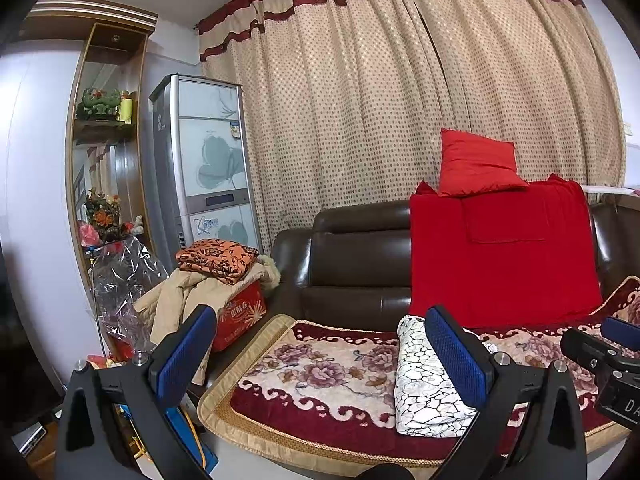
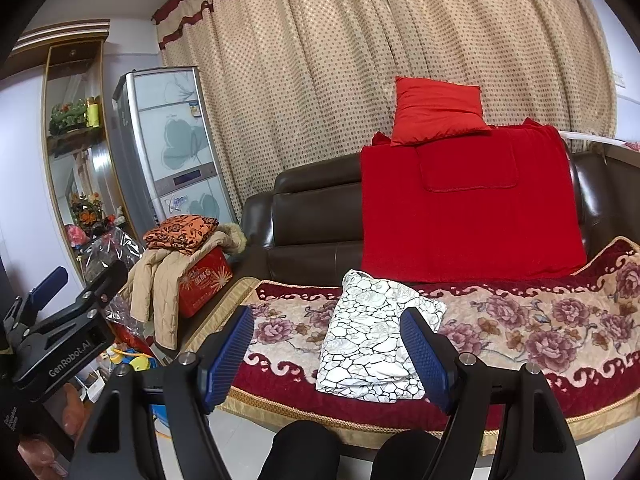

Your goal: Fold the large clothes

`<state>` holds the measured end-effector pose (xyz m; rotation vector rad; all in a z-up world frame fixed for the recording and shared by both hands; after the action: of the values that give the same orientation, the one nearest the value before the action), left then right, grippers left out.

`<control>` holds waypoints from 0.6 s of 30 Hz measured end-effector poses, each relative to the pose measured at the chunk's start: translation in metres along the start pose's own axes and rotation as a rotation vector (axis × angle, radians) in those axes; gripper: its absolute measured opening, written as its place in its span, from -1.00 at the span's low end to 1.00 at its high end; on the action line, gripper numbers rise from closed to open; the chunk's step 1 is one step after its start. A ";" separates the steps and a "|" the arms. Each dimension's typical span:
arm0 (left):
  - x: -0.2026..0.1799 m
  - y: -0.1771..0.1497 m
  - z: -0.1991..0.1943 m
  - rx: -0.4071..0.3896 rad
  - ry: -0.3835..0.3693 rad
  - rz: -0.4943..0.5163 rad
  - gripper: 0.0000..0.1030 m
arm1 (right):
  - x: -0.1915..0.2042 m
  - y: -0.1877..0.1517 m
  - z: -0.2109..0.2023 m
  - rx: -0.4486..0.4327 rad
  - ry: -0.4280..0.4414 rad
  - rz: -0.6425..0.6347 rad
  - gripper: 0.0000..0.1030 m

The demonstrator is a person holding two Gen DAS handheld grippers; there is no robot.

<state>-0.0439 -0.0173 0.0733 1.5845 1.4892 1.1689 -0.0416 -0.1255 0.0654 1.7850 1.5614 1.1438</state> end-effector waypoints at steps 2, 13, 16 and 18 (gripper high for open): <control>0.002 -0.001 0.001 0.003 -0.001 -0.001 1.00 | 0.001 -0.001 0.001 0.004 0.001 -0.002 0.53; 0.007 -0.003 0.010 0.016 -0.018 -0.009 1.00 | 0.008 0.000 0.009 0.023 -0.003 -0.019 0.53; 0.007 -0.003 0.014 0.020 -0.022 -0.008 1.00 | 0.010 0.001 0.013 0.029 -0.007 -0.023 0.53; 0.007 -0.003 0.016 0.024 -0.025 -0.008 1.00 | 0.010 0.002 0.016 0.033 -0.011 -0.024 0.53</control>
<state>-0.0306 -0.0078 0.0659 1.6021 1.4974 1.1273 -0.0271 -0.1139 0.0612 1.7855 1.5999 1.1017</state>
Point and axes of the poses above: each gripper's, at about its wrist camera, not at the fingertips, and z roughly the way its jaws point, x to its left, y to its top, the point moved 9 cm from there along z, roughly the way its jaws point, and after that the axes turned 12 degrees about x, right-handed, at the moved point
